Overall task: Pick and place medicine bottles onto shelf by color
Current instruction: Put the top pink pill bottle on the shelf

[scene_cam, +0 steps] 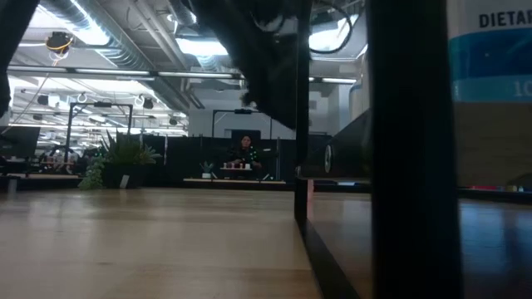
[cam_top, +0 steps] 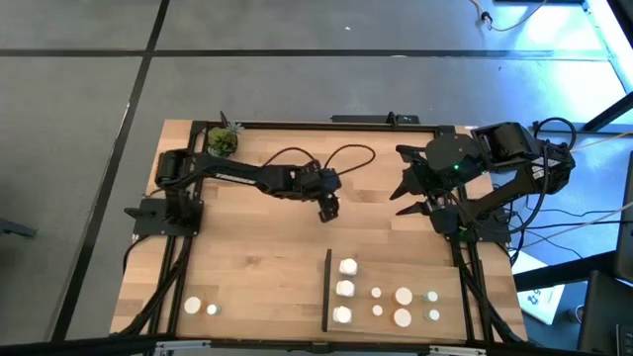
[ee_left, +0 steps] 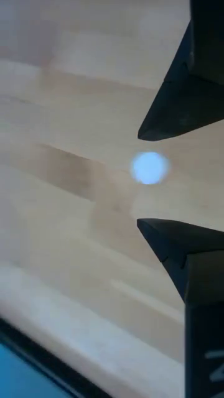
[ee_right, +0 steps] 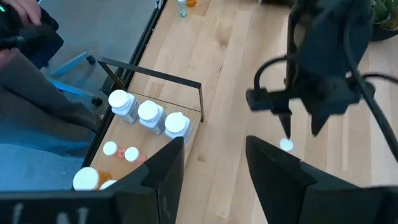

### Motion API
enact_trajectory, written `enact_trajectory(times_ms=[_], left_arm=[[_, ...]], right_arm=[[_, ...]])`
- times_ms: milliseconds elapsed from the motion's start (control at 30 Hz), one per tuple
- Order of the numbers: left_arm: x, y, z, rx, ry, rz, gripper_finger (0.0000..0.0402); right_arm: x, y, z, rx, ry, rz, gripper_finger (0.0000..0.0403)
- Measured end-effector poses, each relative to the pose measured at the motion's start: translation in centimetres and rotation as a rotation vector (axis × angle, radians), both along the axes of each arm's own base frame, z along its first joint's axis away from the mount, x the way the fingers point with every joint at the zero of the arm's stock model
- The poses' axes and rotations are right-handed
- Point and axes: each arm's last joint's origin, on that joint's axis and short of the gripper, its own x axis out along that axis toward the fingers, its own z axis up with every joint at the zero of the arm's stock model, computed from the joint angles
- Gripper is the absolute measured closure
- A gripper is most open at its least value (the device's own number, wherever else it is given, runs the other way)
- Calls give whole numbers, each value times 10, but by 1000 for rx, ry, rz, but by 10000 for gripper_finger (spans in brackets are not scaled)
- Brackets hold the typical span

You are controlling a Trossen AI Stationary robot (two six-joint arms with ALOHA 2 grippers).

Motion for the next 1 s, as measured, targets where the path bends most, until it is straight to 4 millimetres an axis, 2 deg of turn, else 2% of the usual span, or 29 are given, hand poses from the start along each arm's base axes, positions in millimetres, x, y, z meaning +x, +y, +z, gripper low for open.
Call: enact_trajectory(times_ms=[233,500,633,800,1000], left_arm=[[-30,-21,50,1,-37,-52,191],[-63,-44,87,37,-65,-78,191],[-76,-53,97,48,-66,-88,191],[-89,-63,99,15,-27,-74,191],[-92,-75,99,-28,-36,-55,191]], right_arm=[[0,0,1,1,-8,1,228],[1,0,1,4,-20,0,228],[2,0,2,4,-25,1,228],[2,0,3,6,-36,1,228],[6,1,7,19,-96,-1,228]])
